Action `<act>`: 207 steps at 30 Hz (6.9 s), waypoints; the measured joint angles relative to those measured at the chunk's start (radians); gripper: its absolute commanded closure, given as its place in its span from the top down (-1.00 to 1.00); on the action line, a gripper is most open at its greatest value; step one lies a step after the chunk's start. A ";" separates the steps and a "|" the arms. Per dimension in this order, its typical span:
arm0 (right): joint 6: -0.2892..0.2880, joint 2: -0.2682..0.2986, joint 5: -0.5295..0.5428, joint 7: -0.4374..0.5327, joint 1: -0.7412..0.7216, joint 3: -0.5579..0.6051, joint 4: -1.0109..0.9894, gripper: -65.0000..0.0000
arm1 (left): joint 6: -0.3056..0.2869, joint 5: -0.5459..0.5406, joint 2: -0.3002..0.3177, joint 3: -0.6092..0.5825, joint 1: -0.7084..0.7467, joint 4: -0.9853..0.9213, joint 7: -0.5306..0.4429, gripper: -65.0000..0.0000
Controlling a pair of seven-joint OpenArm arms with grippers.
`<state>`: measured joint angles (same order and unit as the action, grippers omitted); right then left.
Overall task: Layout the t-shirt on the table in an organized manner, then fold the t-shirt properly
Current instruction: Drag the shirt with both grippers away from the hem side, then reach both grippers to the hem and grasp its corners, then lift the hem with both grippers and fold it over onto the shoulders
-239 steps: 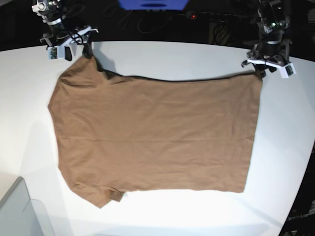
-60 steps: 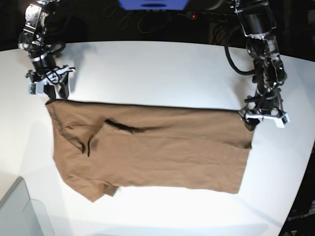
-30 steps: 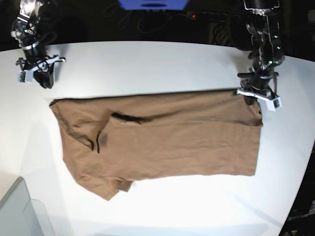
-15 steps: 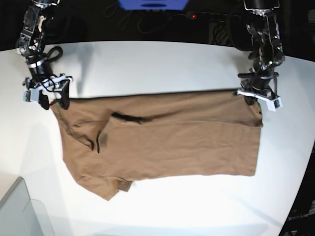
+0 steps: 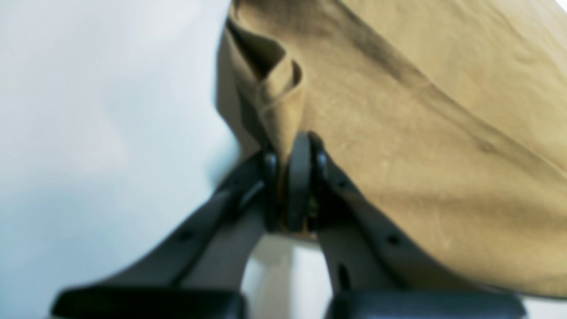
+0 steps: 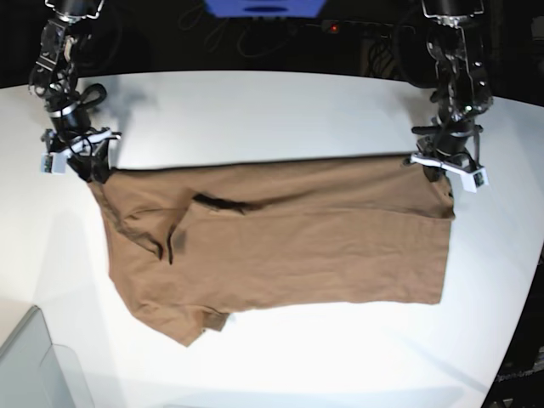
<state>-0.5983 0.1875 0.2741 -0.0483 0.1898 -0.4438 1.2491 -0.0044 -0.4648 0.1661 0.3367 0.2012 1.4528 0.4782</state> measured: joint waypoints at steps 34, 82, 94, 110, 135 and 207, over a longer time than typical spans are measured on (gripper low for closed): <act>-0.008 -0.177 0.003 0.006 0.403 -0.166 0.282 -1.00 | 0.000 -0.004 -0.006 0.061 0.264 0.214 0.020 -1.00; -0.089 -0.325 -0.229 -0.072 0.239 0.072 0.306 -1.00 | 0.001 0.000 -0.058 0.270 0.272 0.362 0.166 -0.21; -0.088 -0.317 -0.241 -0.087 0.002 0.156 0.295 -1.00 | 0.000 0.000 -0.058 0.269 0.266 0.412 0.169 -0.21; -0.089 -0.050 -0.245 -0.215 -0.437 0.103 -0.161 0.25 | -0.003 0.006 0.037 0.174 -0.206 0.142 0.171 0.46; 0.311 0.043 -0.232 0.167 -0.751 0.457 -0.801 0.25 | 0.000 0.007 0.116 -0.275 -0.613 -0.625 -0.166 0.57; 0.308 0.004 -0.023 0.121 0.115 0.232 0.394 -1.00 | 0.000 -0.003 0.136 -0.076 -0.036 0.219 0.053 -1.00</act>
<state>-0.2905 0.1913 0.2508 0.0723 0.3046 -0.2115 1.6436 -0.0040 -0.4679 0.3019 0.2607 0.1654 1.6722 0.5316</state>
